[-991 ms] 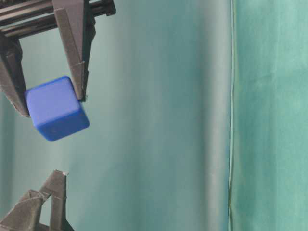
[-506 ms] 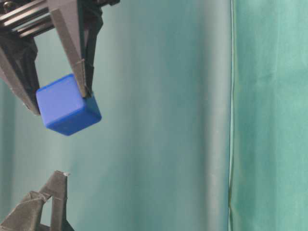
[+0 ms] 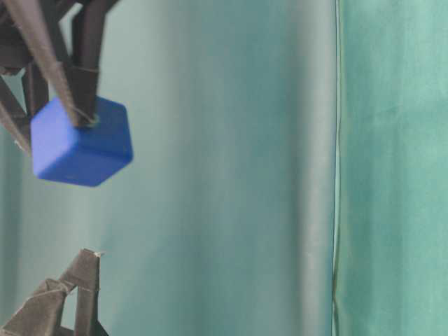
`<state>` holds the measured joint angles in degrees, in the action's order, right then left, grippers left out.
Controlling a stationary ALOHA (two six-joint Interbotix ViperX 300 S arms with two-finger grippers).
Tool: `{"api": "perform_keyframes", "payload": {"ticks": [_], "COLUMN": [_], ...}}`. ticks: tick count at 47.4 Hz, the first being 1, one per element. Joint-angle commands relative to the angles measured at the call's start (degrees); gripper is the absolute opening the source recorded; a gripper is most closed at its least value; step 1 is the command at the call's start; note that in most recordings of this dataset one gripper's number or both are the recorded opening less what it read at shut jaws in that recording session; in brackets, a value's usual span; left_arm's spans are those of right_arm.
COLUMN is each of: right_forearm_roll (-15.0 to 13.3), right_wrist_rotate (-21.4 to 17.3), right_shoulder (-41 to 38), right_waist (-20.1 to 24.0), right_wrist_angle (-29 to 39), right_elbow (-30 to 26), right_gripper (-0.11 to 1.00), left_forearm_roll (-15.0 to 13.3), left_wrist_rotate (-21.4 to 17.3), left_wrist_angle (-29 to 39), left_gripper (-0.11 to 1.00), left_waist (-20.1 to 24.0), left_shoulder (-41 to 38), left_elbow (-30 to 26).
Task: Handover the blue block to the right arm after grasping it with the left arm, then place it in the designated position.
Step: 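Close the right gripper on the cube and open the left gripper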
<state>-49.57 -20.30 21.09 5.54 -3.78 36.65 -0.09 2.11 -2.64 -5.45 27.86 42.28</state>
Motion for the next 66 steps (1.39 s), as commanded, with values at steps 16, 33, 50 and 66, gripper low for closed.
{"api": "perform_keyframes", "payload": {"ticks": [16, 33, 50, 66], "right_forearm_roll": [1.14, 1.05, 1.05, 1.14], "right_wrist_rotate": [-24.43, -26.19, -26.28, -26.37], "right_shoulder": [2.46, 2.46, 2.46, 2.46], "right_waist": [0.18, 0.18, 0.18, 0.18], "right_wrist_angle": [0.09, 1.67, 1.67, 1.58], "right_elbow": [-1.49, -1.49, -1.58, -1.58], "right_gripper": [0.62, 0.61, 0.61, 0.61], "left_forearm_roll": [0.0, 0.0, 0.0, 0.0], "left_wrist_rotate": [0.0, 0.0, 0.0, 0.0], "left_wrist_angle": [-0.26, -0.18, -0.18, -0.18], "left_gripper": [1.0, 1.0, 1.0, 1.0], "left_waist": [-0.18, -0.09, -0.18, -0.18], "left_shoulder": [0.79, 0.79, 0.7, 0.7], "left_elbow": [-0.7, -0.7, -0.79, -0.79]}}
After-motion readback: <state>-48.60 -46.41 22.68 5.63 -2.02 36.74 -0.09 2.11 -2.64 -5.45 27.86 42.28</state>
